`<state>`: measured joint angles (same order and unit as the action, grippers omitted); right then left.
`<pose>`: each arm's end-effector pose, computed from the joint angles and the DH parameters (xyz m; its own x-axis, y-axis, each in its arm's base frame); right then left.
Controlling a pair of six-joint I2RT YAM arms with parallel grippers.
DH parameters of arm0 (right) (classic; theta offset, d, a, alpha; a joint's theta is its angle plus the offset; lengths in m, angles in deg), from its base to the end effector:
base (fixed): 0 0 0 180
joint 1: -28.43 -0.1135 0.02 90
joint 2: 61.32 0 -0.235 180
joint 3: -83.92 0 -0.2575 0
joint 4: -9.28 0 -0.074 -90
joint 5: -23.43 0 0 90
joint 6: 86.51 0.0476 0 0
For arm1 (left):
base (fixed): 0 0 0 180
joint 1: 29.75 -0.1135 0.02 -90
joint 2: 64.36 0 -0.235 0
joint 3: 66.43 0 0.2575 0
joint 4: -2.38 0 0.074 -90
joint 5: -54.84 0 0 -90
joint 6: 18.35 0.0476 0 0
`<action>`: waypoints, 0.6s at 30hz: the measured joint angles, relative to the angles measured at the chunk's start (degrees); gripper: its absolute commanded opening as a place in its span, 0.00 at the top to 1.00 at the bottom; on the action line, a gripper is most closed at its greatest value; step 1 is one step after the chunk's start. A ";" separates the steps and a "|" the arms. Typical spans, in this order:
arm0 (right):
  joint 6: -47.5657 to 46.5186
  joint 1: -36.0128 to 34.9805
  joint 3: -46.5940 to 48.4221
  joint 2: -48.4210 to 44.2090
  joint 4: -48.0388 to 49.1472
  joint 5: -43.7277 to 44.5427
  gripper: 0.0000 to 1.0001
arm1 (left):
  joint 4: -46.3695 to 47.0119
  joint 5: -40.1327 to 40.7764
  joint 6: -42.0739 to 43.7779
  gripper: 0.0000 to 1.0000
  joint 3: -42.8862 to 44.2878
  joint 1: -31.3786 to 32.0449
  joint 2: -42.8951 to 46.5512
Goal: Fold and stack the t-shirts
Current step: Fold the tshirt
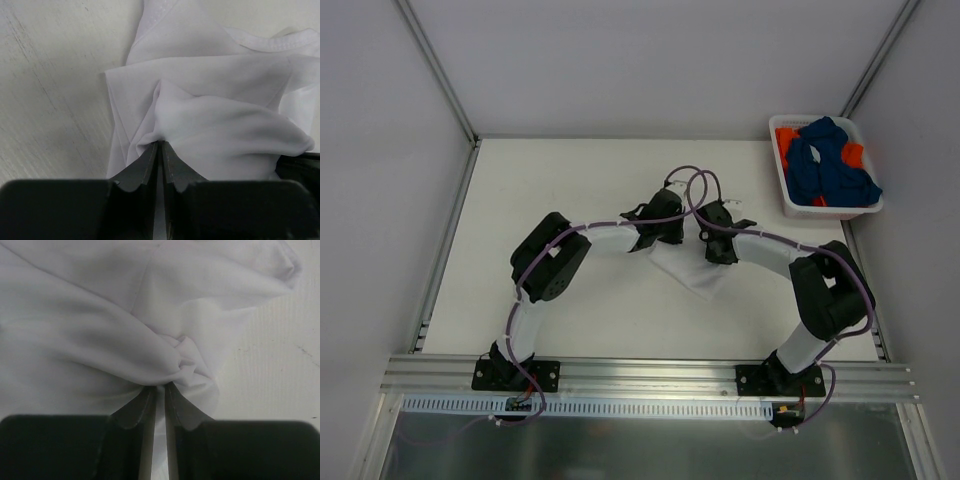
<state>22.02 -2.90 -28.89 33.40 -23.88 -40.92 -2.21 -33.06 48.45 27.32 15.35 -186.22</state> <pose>0.2882 0.1513 0.1267 -0.7977 -0.1502 -0.5841 -0.0361 0.9787 -0.2023 0.3354 -0.3341 0.1261 -0.6208 0.0652 -0.7813 0.4804 0.8192 -0.3133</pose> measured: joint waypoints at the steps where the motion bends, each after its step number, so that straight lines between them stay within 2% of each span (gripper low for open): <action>1: 0.00 0.46 0.28 0.17 -0.11 -0.37 0.85 | 0.61 0.11 0.00 0.91 -0.48 -0.17 0.11; 4: 0.02 1.68 0.50 0.24 -0.09 -1.22 0.84 | 1.75 1.05 0.02 0.88 -2.45 -0.20 1.33; 7: -0.31 2.45 0.72 0.24 -0.24 -1.66 0.83 | 1.92 2.93 0.28 0.79 -4.90 -0.20 3.39; 10: -1.29 2.91 1.42 0.24 -1.53 -1.44 0.83 | 1.11 5.51 1.11 0.60 -6.64 -0.22 5.86; 11: -1.62 3.06 1.77 0.24 -2.12 -1.33 0.83 | 1.05 6.43 1.60 0.47 -7.10 -0.22 6.80; 12: -1.88 3.15 2.14 0.24 -2.80 -1.07 0.82 | 0.92 7.26 2.12 0.25 -7.39 -0.22 7.82; 15: -2.86 3.45 3.21 -0.31 -4.63 -0.39 0.82 | 0.57 9.55 2.95 0.11 -8.55 -0.48 12.02; 18: -4.00 3.85 3.96 -2.45 -6.49 0.20 0.81 | 0.00 11.50 3.41 0.07 -10.23 -0.59 18.08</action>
<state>18.02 0.94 -24.94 30.95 -30.37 -40.72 -2.21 -21.56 51.86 17.09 14.76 -168.15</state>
